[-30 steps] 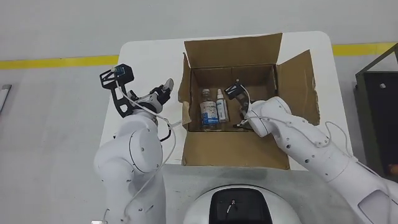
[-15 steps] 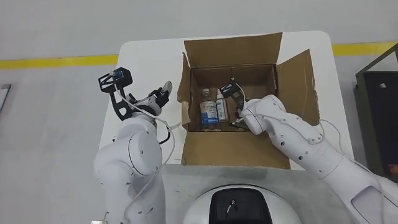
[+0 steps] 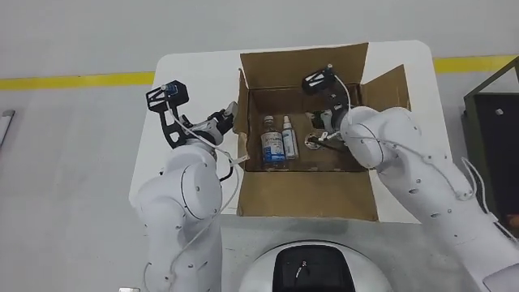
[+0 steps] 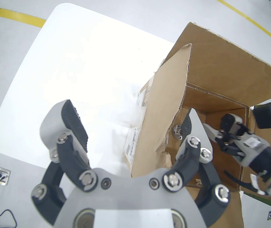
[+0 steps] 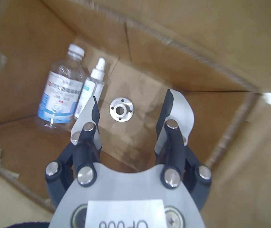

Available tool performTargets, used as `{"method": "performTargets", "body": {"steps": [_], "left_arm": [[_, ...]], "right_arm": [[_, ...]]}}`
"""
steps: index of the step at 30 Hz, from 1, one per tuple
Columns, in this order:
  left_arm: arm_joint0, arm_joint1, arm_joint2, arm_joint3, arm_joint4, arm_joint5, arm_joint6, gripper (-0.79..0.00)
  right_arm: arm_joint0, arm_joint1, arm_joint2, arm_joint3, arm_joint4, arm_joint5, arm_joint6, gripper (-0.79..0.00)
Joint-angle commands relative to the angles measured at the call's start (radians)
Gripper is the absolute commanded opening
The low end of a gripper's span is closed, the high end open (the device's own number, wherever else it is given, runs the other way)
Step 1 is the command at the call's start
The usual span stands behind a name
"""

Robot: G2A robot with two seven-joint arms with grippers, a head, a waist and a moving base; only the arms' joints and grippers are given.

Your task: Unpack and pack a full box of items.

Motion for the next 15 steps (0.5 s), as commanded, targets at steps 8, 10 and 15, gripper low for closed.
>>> {"method": "performTargets", "body": {"steps": [8,10,15], "left_arm": [[-0.01,0.0,-0.002,0.011,-0.004,-0.003,0.001,0.0],[-0.011,0.0,-0.002,0.012,-0.004,-0.003,0.001,0.0],[-0.012,0.0,0.0,0.016,-0.007,-0.005,-0.001,0.0]], "right_arm": [[-0.167,0.039,0.441,-0.347,0.179,-0.025,-0.122,-0.785],[-0.194,0.046,0.56,-0.375,0.22,-0.014,-0.137,-0.785],[-0.262,0.06,0.837,-0.325,0.27,0.043,-0.153,-0.785]]}}
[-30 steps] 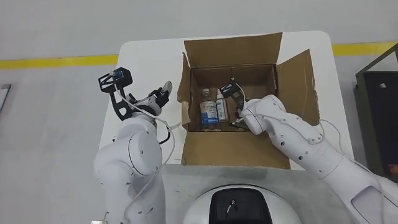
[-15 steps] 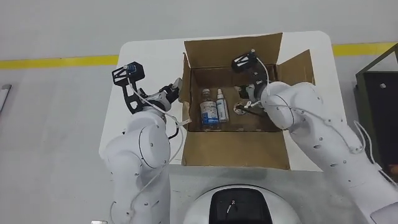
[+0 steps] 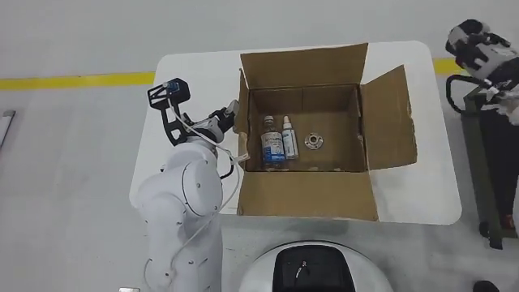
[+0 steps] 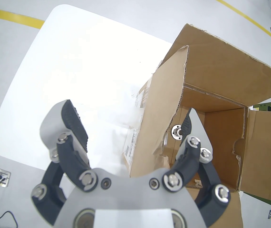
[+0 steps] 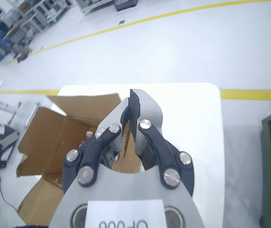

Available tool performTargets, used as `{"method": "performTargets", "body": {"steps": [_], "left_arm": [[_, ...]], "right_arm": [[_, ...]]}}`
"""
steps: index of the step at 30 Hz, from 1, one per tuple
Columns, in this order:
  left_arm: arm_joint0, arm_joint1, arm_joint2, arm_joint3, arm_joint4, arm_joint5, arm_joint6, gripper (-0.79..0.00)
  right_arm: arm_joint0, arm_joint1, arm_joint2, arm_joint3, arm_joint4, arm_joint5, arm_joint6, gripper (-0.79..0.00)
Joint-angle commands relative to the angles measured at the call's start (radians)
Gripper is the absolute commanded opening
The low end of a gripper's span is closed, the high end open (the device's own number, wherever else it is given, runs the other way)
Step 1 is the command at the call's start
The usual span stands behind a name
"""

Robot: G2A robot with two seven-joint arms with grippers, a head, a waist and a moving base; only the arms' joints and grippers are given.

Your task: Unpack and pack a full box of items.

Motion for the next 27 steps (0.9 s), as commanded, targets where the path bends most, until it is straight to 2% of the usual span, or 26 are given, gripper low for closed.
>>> {"method": "performTargets", "body": {"steps": [1,4,6,8,11,17,27], "left_arm": [[0.0,0.0,0.002,0.002,-0.001,0.0,0.0,0.0],[0.001,0.0,0.006,0.002,0.0,-0.001,0.0,0.0],[0.001,0.0,0.008,0.002,0.001,-0.002,-0.001,0.0],[0.002,0.0,0.011,0.003,0.002,-0.005,-0.002,0.0],[0.002,0.0,0.015,0.004,0.005,-0.009,-0.002,0.0],[0.002,0.0,0.02,0.002,0.007,-0.011,-0.003,0.0],[0.013,0.0,0.017,-0.007,0.012,-0.004,-0.001,0.0]], "right_arm": [[-0.033,0.002,0.109,0.055,0.046,0.039,0.003,-0.785],[-0.078,0.002,0.215,0.158,0.181,0.082,0.024,-0.785],[-0.101,-0.001,0.254,0.231,0.326,0.105,0.068,-0.785],[-0.11,-0.002,0.263,0.3,0.445,0.083,0.11,-0.785],[-0.118,-0.005,0.225,0.375,0.593,0.079,0.165,-0.785],[-0.097,-0.009,0.1,0.45,0.774,0.075,0.216,-0.785],[-0.079,-0.004,-0.048,0.396,0.949,0.003,0.307,-0.785]]}}
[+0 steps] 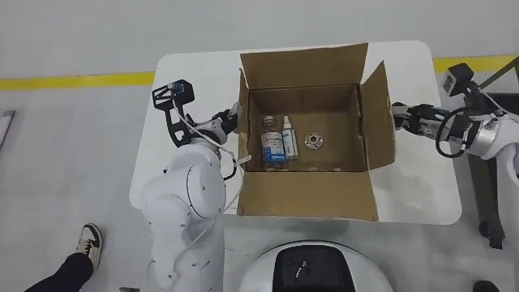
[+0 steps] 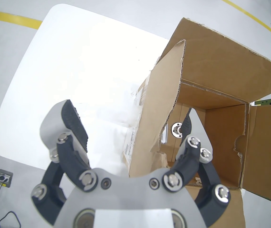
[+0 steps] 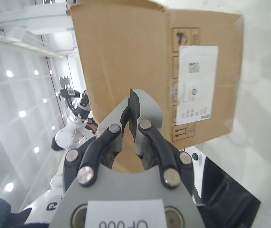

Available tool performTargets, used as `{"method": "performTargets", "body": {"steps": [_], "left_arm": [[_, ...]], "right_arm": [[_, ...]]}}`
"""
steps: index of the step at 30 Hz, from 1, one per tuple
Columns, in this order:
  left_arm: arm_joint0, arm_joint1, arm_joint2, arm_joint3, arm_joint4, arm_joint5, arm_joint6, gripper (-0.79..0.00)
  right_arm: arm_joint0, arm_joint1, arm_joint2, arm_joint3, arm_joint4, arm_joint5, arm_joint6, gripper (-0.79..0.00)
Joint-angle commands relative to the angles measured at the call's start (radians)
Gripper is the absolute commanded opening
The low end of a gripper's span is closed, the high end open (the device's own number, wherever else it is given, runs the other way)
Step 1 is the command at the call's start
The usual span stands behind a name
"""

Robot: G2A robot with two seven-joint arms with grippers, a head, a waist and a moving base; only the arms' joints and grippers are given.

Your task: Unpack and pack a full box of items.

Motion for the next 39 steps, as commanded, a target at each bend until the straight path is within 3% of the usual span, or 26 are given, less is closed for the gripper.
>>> {"method": "performTargets", "body": {"steps": [1,14,23,24,25,26,27,28,35,39], "left_arm": [[0.001,0.0,0.0,0.0,0.0,0.0,-0.001,0.0],[0.003,0.001,-0.008,0.006,0.002,-0.003,-0.002,0.0],[-0.004,0.001,-0.007,0.021,0.002,-0.006,0.0,0.0],[-0.006,0.001,-0.006,0.024,0.002,-0.008,0.001,-0.246],[-0.007,0.001,-0.005,0.026,0.001,-0.009,0.002,-0.413],[-0.008,0.001,-0.004,0.03,0.002,-0.011,0.002,-0.517],[-0.009,0.001,-0.002,0.036,0.005,-0.014,0.004,-0.727],[-0.009,0.001,-0.001,0.041,0.006,-0.017,0.006,-0.785],[-0.011,0.001,0.014,0.099,0.013,-0.036,0.015,-0.785],[-0.018,0.0,0.031,0.117,0.001,-0.045,0.023,-0.785]], "right_arm": [[0.005,0.003,-0.034,-0.012,0.006,-0.014,0.02,-0.785],[0.044,0.028,-0.239,-0.038,-0.249,0.0,-0.014,-0.785],[0.07,0.041,-0.29,-0.011,-0.297,0.03,-0.026,-0.785],[0.071,0.043,-0.292,-0.01,-0.299,0.03,-0.026,-0.785],[0.073,0.045,-0.29,-0.012,-0.294,0.032,-0.029,-0.785],[0.075,0.046,-0.283,-0.016,-0.275,0.034,-0.034,-0.785],[0.078,0.047,-0.271,-0.025,-0.262,0.031,-0.042,-0.785],[0.077,0.049,-0.258,-0.032,-0.25,0.031,-0.049,-0.785],[0.073,0.07,-0.081,-0.047,-0.161,0.069,-0.133,-0.785],[0.092,0.083,0.0,0.014,-0.136,0.115,-0.175,-0.785]]}}
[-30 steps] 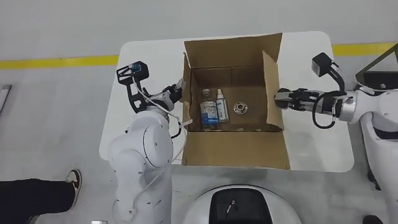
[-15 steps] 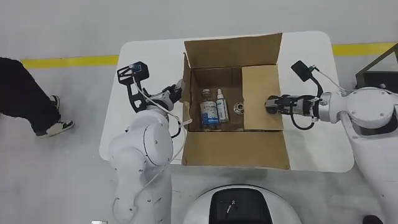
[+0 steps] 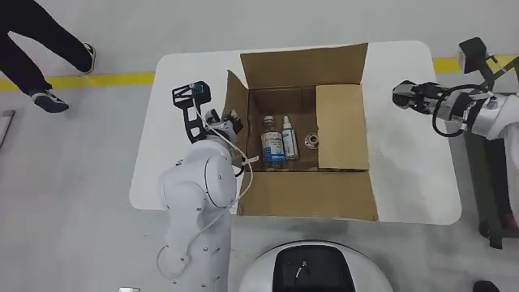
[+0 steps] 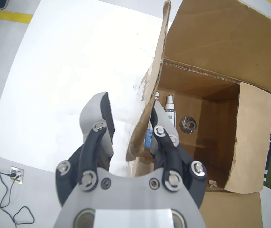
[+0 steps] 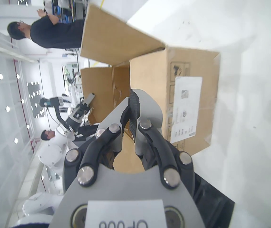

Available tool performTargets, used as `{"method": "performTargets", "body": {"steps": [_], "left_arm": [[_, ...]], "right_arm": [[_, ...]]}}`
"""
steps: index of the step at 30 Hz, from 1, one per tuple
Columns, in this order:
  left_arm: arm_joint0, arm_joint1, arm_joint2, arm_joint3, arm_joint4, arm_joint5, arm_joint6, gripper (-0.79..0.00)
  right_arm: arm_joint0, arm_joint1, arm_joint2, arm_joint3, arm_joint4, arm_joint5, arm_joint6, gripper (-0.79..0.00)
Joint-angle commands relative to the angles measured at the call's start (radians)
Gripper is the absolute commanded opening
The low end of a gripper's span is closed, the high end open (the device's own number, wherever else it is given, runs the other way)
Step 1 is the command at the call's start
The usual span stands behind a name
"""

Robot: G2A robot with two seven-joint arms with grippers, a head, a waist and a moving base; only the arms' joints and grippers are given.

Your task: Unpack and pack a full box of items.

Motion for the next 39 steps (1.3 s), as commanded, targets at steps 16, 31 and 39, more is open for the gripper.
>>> {"method": "performTargets", "body": {"steps": [16,31,39], "left_arm": [[-0.03,-0.007,0.08,0.035,-0.181,-0.097,-0.012,-0.57],[-0.117,-0.014,0.126,0.162,-0.389,-0.138,-0.025,0.0],[-0.144,-0.013,0.14,0.255,-0.481,-0.162,-0.042,0.0]], "right_arm": [[0.112,0.03,-0.045,0.166,0.01,0.122,-0.091,-0.785],[0.199,0.048,-0.121,0.262,0.034,0.139,-0.114,-0.785],[0.387,0.035,-0.231,0.437,0.117,0.221,-0.165,-0.785]]}}
